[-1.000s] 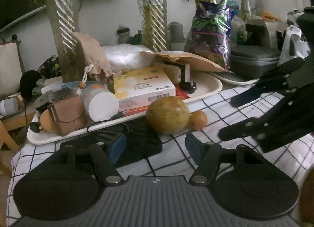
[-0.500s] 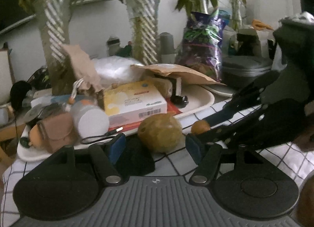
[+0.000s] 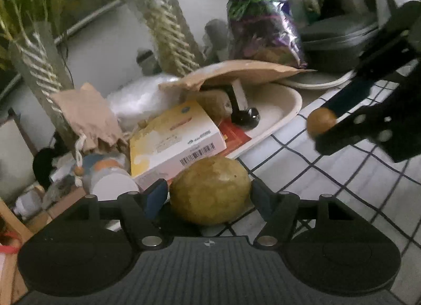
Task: Organize fruits
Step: 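Grasp the yellow round fruit with left tool while right tool grasps small orange, then carry both fruits to the plate and open both tools to release them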
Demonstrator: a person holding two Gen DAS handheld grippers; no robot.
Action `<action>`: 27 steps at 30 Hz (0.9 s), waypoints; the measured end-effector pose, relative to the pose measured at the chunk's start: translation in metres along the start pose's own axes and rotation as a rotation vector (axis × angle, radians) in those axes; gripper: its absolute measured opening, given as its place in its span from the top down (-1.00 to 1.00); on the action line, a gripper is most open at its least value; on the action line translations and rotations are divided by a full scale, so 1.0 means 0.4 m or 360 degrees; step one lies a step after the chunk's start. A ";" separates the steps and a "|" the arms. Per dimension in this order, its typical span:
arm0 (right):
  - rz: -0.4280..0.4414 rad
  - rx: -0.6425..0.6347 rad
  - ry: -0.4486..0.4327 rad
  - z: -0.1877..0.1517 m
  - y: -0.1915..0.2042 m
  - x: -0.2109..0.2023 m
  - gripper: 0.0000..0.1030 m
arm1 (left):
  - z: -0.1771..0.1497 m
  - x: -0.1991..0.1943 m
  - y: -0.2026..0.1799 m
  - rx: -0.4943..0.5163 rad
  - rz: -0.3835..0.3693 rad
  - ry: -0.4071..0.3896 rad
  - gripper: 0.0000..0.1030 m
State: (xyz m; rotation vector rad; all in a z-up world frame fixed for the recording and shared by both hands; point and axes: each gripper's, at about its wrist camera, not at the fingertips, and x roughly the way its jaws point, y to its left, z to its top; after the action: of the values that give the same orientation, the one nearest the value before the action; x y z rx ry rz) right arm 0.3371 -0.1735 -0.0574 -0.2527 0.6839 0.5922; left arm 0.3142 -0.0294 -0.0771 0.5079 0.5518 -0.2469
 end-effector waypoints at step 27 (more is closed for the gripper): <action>0.0024 0.0170 -0.0021 -0.118 0.153 -0.369 0.39 | -0.060 -0.416 -0.054 -0.0308 -0.0385 -0.0118 -0.21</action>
State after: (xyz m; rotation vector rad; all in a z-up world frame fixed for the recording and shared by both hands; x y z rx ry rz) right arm 0.1851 -0.2063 0.0023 -0.1445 0.7031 0.5696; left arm 0.1585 -0.0203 -0.0105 0.2428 0.5584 -0.4366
